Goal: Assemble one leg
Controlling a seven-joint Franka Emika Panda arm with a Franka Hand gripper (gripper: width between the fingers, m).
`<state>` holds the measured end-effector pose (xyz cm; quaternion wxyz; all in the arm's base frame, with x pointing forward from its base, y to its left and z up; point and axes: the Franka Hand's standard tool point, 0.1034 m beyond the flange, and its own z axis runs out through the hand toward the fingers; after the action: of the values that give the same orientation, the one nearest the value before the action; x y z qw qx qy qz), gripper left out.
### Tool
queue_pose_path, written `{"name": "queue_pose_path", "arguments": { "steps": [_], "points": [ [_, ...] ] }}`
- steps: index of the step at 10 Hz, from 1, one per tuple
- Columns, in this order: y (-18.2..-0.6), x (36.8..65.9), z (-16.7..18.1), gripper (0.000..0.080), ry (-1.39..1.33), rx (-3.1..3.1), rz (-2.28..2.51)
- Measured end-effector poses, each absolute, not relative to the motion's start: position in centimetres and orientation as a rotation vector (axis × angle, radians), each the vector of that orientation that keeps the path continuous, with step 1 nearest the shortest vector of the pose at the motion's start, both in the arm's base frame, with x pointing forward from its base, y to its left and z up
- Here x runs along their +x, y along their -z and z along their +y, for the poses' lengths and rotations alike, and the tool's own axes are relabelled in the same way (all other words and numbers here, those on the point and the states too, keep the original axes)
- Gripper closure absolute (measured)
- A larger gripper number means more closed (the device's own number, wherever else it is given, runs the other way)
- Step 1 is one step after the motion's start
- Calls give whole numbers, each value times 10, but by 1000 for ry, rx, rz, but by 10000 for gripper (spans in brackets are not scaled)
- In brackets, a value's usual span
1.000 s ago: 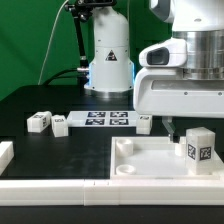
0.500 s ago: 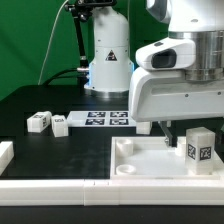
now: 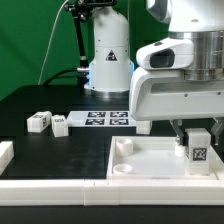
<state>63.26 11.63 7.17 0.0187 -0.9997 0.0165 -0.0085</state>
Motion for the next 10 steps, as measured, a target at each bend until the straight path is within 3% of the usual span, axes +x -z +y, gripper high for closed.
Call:
{"name": "queue_pose_path", "arguments": {
  "steps": [7, 10],
  "points": [
    [-72, 625, 98, 499, 41, -2956, 1093],
    [-73, 623, 88, 496, 45, -2935, 1225]
  ]
}}
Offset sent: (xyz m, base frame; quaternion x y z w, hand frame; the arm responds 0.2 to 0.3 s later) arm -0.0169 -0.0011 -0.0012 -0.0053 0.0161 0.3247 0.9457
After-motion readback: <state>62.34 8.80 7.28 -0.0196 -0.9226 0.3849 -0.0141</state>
